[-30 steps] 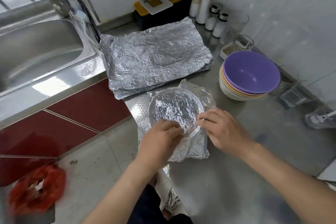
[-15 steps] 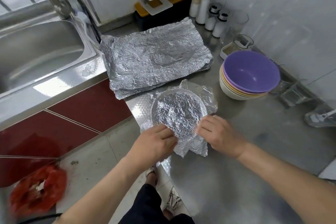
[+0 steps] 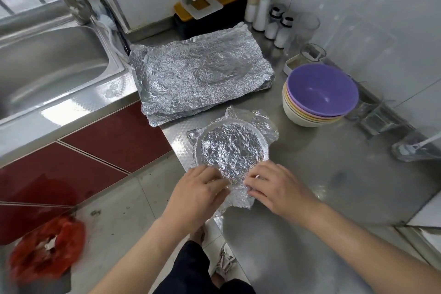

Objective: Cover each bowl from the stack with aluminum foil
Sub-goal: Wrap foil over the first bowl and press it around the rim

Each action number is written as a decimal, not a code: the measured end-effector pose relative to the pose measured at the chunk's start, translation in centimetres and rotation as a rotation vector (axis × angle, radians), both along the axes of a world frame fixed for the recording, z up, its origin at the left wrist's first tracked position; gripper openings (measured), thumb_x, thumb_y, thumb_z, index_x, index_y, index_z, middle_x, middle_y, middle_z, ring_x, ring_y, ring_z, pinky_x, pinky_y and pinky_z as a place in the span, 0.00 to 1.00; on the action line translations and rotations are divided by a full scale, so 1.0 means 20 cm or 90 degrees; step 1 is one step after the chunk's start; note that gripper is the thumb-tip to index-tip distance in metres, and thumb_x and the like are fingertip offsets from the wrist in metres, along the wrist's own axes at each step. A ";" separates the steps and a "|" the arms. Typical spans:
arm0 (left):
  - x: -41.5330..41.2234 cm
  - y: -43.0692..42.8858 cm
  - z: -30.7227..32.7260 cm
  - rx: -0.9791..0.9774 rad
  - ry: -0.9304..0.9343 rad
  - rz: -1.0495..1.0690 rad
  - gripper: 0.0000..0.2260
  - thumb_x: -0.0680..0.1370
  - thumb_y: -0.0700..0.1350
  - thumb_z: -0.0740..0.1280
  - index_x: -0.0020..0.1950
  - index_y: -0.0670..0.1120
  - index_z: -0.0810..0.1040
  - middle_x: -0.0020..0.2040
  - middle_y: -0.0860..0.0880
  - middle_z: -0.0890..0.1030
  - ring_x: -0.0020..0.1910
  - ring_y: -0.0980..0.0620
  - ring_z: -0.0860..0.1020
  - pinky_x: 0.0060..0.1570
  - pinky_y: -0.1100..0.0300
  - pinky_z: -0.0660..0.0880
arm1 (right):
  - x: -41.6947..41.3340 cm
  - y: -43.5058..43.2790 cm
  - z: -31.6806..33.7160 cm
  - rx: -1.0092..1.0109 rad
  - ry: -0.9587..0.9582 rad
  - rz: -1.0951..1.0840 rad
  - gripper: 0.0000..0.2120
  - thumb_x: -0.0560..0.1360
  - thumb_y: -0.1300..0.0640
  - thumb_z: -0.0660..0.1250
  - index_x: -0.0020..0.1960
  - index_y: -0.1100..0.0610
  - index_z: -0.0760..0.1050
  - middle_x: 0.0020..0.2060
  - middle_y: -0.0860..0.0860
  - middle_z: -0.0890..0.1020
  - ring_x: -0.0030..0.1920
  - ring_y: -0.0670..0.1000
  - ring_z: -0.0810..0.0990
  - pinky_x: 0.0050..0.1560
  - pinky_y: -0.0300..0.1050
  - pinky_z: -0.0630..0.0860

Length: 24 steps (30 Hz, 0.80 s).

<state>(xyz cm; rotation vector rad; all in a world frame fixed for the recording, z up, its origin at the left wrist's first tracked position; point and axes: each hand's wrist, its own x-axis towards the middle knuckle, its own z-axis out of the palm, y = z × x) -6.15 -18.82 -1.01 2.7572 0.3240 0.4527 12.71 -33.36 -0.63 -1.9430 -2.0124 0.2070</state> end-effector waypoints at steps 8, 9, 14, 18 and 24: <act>-0.02 0.04 -0.05 0.053 -0.018 -0.033 0.09 0.80 0.48 0.66 0.48 0.47 0.84 0.44 0.52 0.79 0.43 0.49 0.76 0.45 0.56 0.76 | -0.02 0.03 -0.07 0.075 -0.054 -0.013 0.08 0.68 0.69 0.71 0.41 0.58 0.77 0.39 0.51 0.76 0.42 0.54 0.74 0.39 0.48 0.75; -0.01 0.03 -0.06 0.071 -0.026 -0.042 0.09 0.80 0.47 0.66 0.46 0.46 0.83 0.42 0.51 0.79 0.42 0.49 0.76 0.44 0.56 0.75 | -0.02 0.03 -0.07 0.083 -0.065 -0.008 0.09 0.68 0.71 0.69 0.40 0.58 0.76 0.38 0.52 0.76 0.40 0.55 0.73 0.38 0.48 0.75; 0.04 -0.10 -0.06 0.111 -0.028 0.008 0.09 0.78 0.45 0.67 0.39 0.47 0.80 0.37 0.51 0.76 0.38 0.49 0.74 0.43 0.58 0.72 | 0.07 0.00 -0.03 0.065 -0.134 0.043 0.11 0.69 0.70 0.60 0.40 0.57 0.76 0.38 0.52 0.76 0.41 0.55 0.76 0.39 0.46 0.70; 0.14 -0.22 -0.01 0.020 0.025 0.075 0.10 0.77 0.52 0.63 0.43 0.50 0.82 0.38 0.54 0.77 0.39 0.51 0.76 0.43 0.57 0.75 | 0.13 0.00 0.03 0.028 -0.100 -0.046 0.20 0.61 0.73 0.70 0.47 0.53 0.78 0.48 0.48 0.77 0.55 0.52 0.75 0.44 0.47 0.70; 0.05 -0.12 0.06 -0.114 0.021 0.041 0.09 0.77 0.47 0.67 0.54 0.50 0.83 0.50 0.55 0.81 0.49 0.53 0.77 0.41 0.59 0.77 | 0.04 -0.05 0.09 0.004 0.082 -0.094 0.13 0.70 0.64 0.70 0.52 0.52 0.79 0.52 0.47 0.77 0.57 0.51 0.74 0.53 0.53 0.76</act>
